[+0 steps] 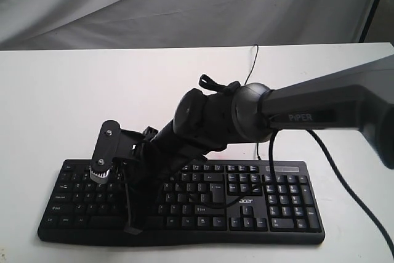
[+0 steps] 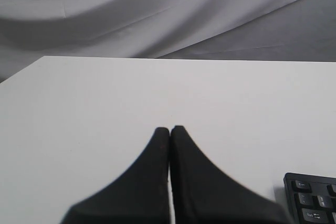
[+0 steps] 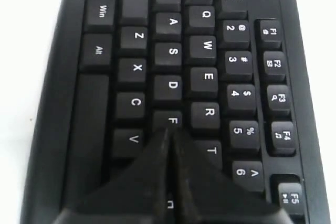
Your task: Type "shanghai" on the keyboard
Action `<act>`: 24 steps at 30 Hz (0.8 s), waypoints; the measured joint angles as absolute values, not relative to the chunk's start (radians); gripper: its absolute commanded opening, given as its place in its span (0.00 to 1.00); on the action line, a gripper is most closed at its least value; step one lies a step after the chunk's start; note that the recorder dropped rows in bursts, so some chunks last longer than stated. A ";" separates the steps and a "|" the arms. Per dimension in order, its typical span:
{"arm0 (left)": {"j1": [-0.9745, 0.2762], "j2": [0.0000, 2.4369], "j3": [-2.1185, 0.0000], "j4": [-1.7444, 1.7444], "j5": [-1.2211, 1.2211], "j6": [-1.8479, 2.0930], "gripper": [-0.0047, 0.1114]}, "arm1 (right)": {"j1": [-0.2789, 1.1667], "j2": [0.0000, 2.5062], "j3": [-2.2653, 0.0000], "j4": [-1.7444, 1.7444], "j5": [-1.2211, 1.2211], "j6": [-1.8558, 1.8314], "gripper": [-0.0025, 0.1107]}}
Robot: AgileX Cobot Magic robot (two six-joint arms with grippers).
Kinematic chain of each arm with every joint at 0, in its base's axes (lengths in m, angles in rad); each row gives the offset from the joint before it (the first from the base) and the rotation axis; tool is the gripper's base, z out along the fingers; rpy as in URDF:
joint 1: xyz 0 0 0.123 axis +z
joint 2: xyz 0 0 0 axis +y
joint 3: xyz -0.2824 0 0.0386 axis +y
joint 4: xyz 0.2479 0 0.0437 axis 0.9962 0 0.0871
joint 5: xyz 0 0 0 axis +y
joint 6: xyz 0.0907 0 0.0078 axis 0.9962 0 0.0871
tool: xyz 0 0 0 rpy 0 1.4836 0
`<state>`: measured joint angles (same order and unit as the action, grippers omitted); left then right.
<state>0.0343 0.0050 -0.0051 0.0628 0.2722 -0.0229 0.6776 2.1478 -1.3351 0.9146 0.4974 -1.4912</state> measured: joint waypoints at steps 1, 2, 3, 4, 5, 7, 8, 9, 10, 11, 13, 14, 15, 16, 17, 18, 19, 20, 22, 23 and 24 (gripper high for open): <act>0.034 0.005 -0.005 0.063 0.272 -0.023 0.05 | 0.678 2.148 -1.335 0.917 0.497 -1.491 0.02; 0.034 0.005 -0.005 0.063 0.272 -0.023 0.05 | 0.678 2.148 -1.335 0.917 0.497 -1.491 0.02; 0.034 0.005 -0.005 0.063 0.272 -0.023 0.05 | 0.678 2.148 -1.335 0.917 0.497 -1.491 0.02; 0.034 0.005 -0.005 0.063 0.272 -0.023 0.05 | 0.678 2.149 -1.335 0.917 0.497 -1.491 0.02; 0.034 0.005 -0.005 0.063 0.272 -0.023 0.05 | 0.678 2.149 -1.335 0.919 0.497 -1.491 0.02; 0.034 0.005 -0.005 0.063 0.272 -0.023 0.05 | 0.678 2.149 -1.335 0.919 0.497 -1.491 0.02; 0.034 0.005 -0.005 0.063 0.272 -0.023 0.05 | 0.678 2.149 -1.335 0.921 0.497 -1.491 0.02; 0.034 0.005 -0.005 0.063 0.272 -0.023 0.05 | 0.678 2.149 -1.335 0.921 0.497 -1.491 0.02; 0.034 0.005 -0.005 0.063 0.272 -0.023 0.05 | 0.678 2.149 -1.335 0.921 0.497 -1.491 0.02; 0.034 0.005 -0.005 0.063 0.272 -0.023 0.05 | 0.678 2.147 -1.335 0.921 0.497 -1.491 0.02; 0.034 0.005 -0.005 0.063 0.272 -0.023 0.05 | 0.678 2.132 -1.335 0.921 0.497 -1.491 0.02; 0.034 0.005 -0.005 0.063 0.272 -0.023 0.05 | 0.678 2.122 -1.335 0.921 0.497 -1.491 0.02; 0.034 0.005 -0.005 0.063 0.272 -0.023 0.05 | 0.678 2.108 -1.335 0.921 0.497 -1.491 0.02; 0.034 0.005 -0.005 0.063 0.272 -0.023 0.05 | 0.678 2.093 -1.335 0.921 0.497 -1.491 0.02; 0.034 0.005 -0.005 0.063 0.272 -0.023 0.05 | 0.678 2.079 -1.335 0.921 0.497 -1.491 0.02; 0.034 0.005 -0.005 0.063 0.272 -0.023 0.05 | 0.678 2.067 -1.335 0.921 0.500 -1.489 0.02; 0.034 0.005 -0.005 0.063 0.272 -0.023 0.05 | 0.678 2.059 -1.335 0.921 0.506 -1.489 0.02; 0.034 0.005 -0.005 0.063 0.272 -0.023 0.05 | 0.678 2.057 -1.335 0.921 0.508 -1.489 0.02; 0.034 0.005 -0.005 0.063 0.272 -0.023 0.05 | 0.678 2.055 -1.335 0.921 0.513 -1.489 0.02; 0.034 0.005 -0.005 0.063 0.272 -0.023 0.05 | 0.678 2.055 -1.335 0.921 0.513 -1.489 0.02; 0.034 0.005 -0.005 0.063 0.272 -0.023 0.05 | 0.678 2.055 -1.335 0.921 0.514 -1.489 0.02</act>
<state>0.0343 0.0050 -0.0051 0.0628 0.2722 -0.0229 0.6776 2.0548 -1.3351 0.9206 0.5141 -1.4890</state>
